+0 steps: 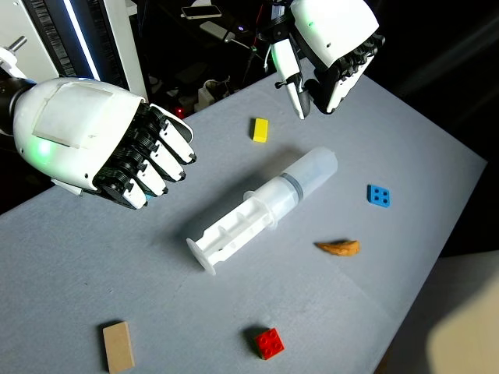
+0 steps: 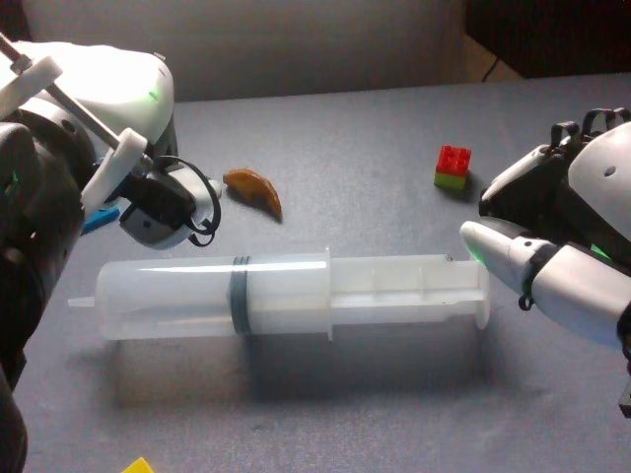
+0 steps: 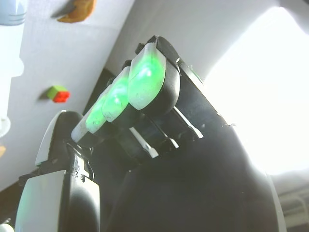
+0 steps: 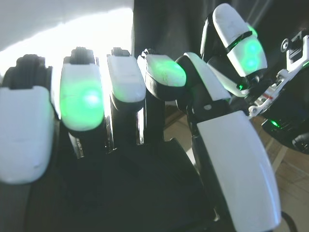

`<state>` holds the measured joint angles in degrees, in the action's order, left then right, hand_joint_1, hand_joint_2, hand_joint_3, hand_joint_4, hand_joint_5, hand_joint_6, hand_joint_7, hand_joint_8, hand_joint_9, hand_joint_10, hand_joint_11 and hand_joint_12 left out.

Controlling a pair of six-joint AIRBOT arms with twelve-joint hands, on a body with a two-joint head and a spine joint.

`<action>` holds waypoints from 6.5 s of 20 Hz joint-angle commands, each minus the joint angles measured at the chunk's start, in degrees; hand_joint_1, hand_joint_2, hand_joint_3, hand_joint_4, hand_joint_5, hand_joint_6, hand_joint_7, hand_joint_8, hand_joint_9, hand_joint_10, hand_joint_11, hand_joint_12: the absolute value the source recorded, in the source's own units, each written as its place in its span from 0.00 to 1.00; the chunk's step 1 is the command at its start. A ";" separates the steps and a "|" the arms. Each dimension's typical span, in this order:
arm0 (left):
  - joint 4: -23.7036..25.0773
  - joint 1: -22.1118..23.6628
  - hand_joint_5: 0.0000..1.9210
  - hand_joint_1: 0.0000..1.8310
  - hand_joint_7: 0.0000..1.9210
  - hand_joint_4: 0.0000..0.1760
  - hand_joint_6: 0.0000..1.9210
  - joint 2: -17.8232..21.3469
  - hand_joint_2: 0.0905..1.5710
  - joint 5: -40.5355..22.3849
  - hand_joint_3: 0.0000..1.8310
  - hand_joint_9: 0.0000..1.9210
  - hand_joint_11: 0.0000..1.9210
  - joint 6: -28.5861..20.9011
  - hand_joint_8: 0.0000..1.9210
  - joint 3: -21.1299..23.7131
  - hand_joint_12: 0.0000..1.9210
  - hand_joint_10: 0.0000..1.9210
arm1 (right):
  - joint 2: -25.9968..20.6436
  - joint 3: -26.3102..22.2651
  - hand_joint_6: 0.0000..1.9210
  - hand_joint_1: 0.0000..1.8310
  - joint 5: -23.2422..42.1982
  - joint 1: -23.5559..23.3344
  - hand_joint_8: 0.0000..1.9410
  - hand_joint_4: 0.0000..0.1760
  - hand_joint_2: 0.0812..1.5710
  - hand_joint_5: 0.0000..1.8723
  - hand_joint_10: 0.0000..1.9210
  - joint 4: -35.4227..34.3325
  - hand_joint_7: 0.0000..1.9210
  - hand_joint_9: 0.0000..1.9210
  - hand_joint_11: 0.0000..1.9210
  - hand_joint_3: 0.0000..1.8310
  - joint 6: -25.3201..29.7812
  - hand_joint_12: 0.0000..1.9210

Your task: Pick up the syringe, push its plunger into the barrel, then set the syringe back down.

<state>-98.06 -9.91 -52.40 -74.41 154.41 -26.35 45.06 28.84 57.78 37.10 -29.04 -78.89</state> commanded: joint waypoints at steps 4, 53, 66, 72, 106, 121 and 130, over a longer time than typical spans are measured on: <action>5.01 0.38 0.03 0.02 0.03 0.00 0.00 -0.08 0.72 -2.24 0.00 0.03 0.00 0.31 0.00 0.39 0.17 0.00 | -0.14 -0.25 0.00 0.00 6.35 -0.13 0.00 0.00 0.63 0.03 0.00 3.27 0.02 0.01 0.00 0.01 0.41 0.15; 20.11 -28.42 0.00 0.22 0.00 0.00 0.00 -24.87 0.68 -21.94 0.00 0.00 0.00 -15.08 0.00 -9.38 0.00 0.00 | 1.34 -0.50 0.00 0.00 10.33 1.44 0.00 0.00 0.64 0.02 0.00 4.94 0.02 0.01 0.00 0.00 7.54 0.13; 23.95 -29.87 0.00 0.24 0.00 0.00 0.00 -27.37 0.68 -12.73 0.00 0.00 0.01 -14.35 0.00 -18.07 0.01 0.00 | 1.33 -0.50 0.00 0.00 11.41 2.95 0.00 0.00 0.64 0.04 0.00 7.25 0.03 0.03 0.00 0.00 8.57 0.19; 23.95 -29.92 0.00 0.26 0.00 0.00 0.00 -28.96 0.67 -10.18 0.00 0.00 0.01 -13.02 0.00 -21.21 0.02 0.00 | 1.32 -0.50 0.00 0.01 11.55 3.10 0.00 0.00 0.64 0.03 0.00 7.70 0.03 0.03 0.00 0.00 8.85 0.21; 24.28 -31.36 0.27 0.80 0.37 0.00 0.72 -30.00 0.76 -8.89 0.00 0.43 0.40 -13.46 0.63 -23.70 0.84 0.61 | 1.29 -0.48 0.00 0.02 12.62 4.47 0.00 0.00 0.63 0.04 0.00 8.82 0.05 0.05 0.00 0.00 8.43 0.23; 39.52 -32.92 0.38 0.81 0.36 0.00 0.63 -23.81 0.74 -0.98 0.00 0.41 0.39 -20.61 0.66 -18.04 0.83 0.64 | 3.14 -0.52 0.00 0.01 14.97 2.75 0.00 0.00 0.64 0.04 0.00 2.23 0.04 0.04 0.00 0.00 20.46 0.22; 48.44 -31.19 0.38 0.81 0.35 0.00 0.63 -13.88 0.74 14.84 0.00 0.41 0.39 -23.47 0.68 -17.88 0.83 0.64 | 0.83 -1.36 0.00 0.01 15.76 3.80 0.00 0.00 0.64 0.04 0.00 -12.57 0.05 0.05 0.00 0.00 28.01 0.23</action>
<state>-54.83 -41.85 -66.08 -55.70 130.67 -44.23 45.93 27.73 69.45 41.28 -46.74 -51.51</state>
